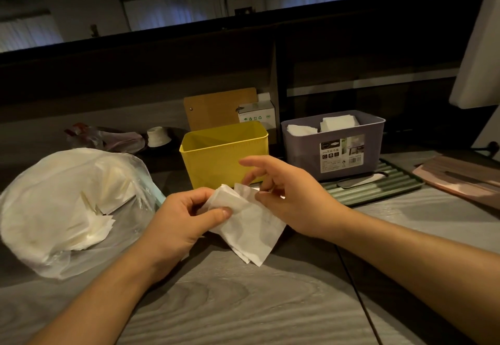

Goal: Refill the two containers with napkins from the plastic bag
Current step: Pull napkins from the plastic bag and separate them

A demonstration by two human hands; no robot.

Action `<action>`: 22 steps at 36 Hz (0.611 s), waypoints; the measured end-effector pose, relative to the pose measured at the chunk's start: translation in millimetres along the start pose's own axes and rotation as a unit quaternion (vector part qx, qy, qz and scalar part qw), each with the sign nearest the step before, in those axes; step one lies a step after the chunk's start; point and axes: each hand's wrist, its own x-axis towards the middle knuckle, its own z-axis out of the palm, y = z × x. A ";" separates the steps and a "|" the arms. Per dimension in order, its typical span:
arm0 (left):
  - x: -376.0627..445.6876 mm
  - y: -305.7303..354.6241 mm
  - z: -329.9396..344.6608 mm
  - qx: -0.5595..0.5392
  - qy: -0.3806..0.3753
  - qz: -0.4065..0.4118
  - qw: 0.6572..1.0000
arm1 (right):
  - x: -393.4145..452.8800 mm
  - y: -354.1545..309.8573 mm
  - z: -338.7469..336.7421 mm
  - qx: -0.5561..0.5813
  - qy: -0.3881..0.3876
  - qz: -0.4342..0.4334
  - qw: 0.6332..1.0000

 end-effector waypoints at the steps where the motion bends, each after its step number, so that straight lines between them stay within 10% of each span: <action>1: -0.1 0.4 0.5 0.007 0.000 -0.005 1.000 | -0.2 0.4 -0.2 -0.004 -0.005 0.000 1.000; 22: 6.5 -2.4 9.2 0.088 0.028 -0.021 0.996 | 7.6 8.0 3.8 -0.031 -0.001 -0.009 0.999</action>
